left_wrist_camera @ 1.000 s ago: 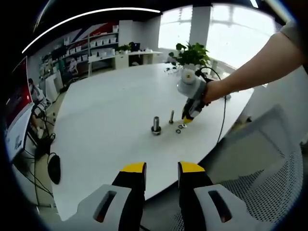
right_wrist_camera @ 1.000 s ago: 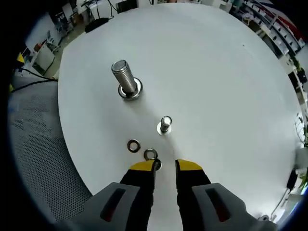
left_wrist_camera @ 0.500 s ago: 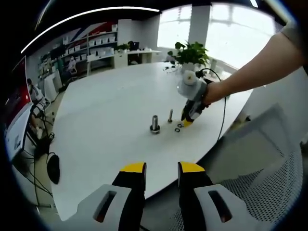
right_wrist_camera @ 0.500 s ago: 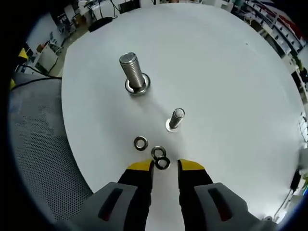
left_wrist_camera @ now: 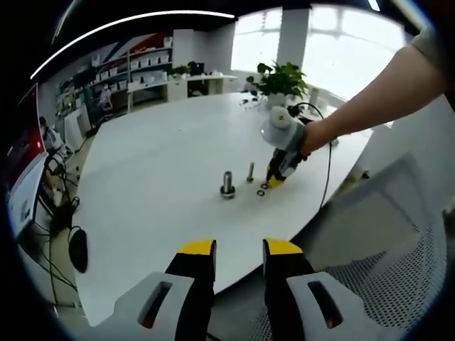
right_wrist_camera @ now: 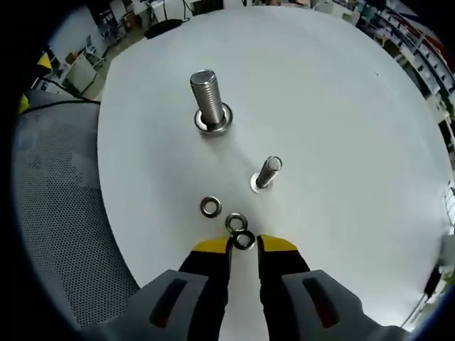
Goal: Place the washer onto the threaded stud by aligning its center hole with the stud, sliding it down to the base, and recovering from edge contact or off-axis alignment until the washer reaches the visible bottom stop.
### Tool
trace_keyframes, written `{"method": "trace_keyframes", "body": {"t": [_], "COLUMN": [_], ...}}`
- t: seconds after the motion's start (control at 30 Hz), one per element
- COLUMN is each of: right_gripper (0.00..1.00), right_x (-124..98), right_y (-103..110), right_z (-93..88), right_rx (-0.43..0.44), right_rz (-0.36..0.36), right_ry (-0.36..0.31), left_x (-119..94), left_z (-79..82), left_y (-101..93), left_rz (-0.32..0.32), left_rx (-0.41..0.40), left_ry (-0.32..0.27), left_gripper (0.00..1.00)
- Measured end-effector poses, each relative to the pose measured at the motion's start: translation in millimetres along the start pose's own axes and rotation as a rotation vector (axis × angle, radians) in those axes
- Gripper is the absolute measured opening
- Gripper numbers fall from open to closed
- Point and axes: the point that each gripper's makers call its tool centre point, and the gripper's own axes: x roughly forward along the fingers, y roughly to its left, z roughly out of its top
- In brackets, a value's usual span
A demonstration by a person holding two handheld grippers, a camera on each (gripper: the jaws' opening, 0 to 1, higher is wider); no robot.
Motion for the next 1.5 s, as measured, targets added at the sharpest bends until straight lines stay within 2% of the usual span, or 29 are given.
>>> {"method": "trace_keyframes", "body": {"t": [0.23,0.4,0.57,0.67,0.77,0.9,1.1,1.2,1.5], "right_gripper": [0.14,0.14,0.14,0.14,0.14,0.14,0.14,0.14,0.14], "right_x": [1.4,0.8,2.1,2.9,1.4,0.0,-0.7,-2.1,-17.8], "right_y": [0.3,0.9,2.7,1.6,0.9,2.5,0.1,1.7,-2.4], "right_z": [1.3,-0.2,2.0,3.4,2.9,1.4,1.9,1.1,14.9], "right_rx": [-0.031,-0.032,-0.141,-0.129,-0.062,-0.079,-0.012,-0.015,0.042], "right_rz": [-0.021,-0.036,-0.062,-0.06,-0.051,-0.065,-0.068,-0.072,-0.08], "right_ry": [0.055,0.053,0.114,0.133,0.104,0.064,0.031,0.029,-0.045], "left_x": [0.2,0.2,0.2,0.2,0.0,-0.4,-0.4,-0.3,-0.4], "left_z": [-0.8,-0.7,-0.2,-0.1,-0.6,-0.2,-0.1,-0.2,-0.1], "left_y": [0.3,-0.3,1.0,1.2,1.6,2.1,2.4,2.3,2.9], "left_rz": [0.001,-0.001,0.004,0.004,0.007,0.009,0.01,0.01,0.013], "left_rx": [-0.002,0.0,-0.002,-0.002,-0.003,-0.004,-0.005,-0.003,-0.003], "left_ry": [0.004,0.005,0.003,0.002,0.004,0.002,0.0,0.001,-0.001], "left_gripper": [0.24,0.23,0.23,0.23,0.23,0.23,0.23,0.23,0.23]}}
